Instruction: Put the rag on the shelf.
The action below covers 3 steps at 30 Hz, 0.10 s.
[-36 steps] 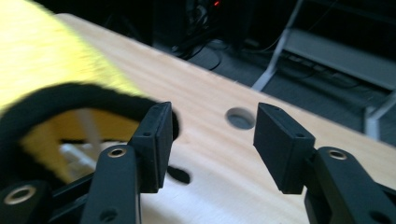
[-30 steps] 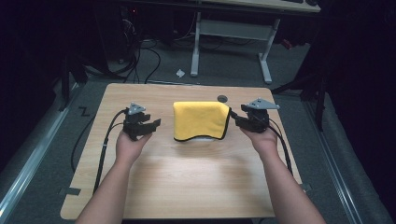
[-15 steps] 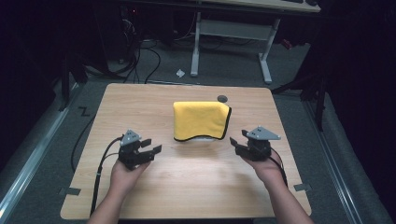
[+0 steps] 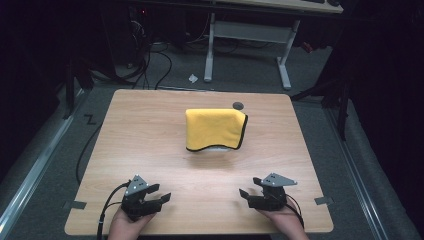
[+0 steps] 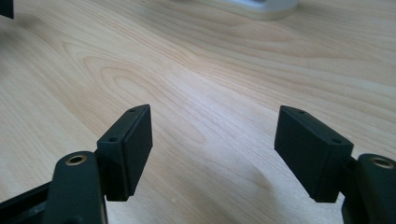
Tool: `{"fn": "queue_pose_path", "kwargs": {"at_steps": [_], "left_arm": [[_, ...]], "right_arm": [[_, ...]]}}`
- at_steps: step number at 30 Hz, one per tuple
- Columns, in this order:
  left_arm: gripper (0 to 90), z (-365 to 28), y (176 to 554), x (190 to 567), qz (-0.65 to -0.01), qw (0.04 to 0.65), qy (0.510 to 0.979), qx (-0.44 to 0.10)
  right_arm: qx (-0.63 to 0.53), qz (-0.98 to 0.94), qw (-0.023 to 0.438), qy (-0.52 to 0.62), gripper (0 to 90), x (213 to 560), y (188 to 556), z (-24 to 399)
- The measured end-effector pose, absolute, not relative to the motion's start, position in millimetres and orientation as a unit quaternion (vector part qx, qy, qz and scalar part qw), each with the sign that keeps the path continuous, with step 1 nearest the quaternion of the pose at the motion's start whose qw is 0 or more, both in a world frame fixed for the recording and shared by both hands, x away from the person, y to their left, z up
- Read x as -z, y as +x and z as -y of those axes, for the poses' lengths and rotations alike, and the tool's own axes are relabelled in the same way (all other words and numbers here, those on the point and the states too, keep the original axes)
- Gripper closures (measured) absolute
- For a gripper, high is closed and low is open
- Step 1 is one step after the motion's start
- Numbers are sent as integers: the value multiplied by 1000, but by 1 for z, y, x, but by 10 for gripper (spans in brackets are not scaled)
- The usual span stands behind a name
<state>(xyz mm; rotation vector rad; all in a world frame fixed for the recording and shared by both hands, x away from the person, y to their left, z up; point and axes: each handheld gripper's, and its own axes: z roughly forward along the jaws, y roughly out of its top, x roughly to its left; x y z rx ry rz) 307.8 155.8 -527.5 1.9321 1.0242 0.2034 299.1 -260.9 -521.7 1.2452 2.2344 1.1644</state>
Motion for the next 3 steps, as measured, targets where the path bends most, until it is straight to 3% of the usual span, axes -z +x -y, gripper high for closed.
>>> {"fn": "queue_pose_path", "kwargs": {"at_steps": [3], "left_arm": [[408, -154, 309, 529, -414, 453, 785, -82]], "right_arm": [[-414, -781, 153, 442, 266, 523, 305, 262]]}}
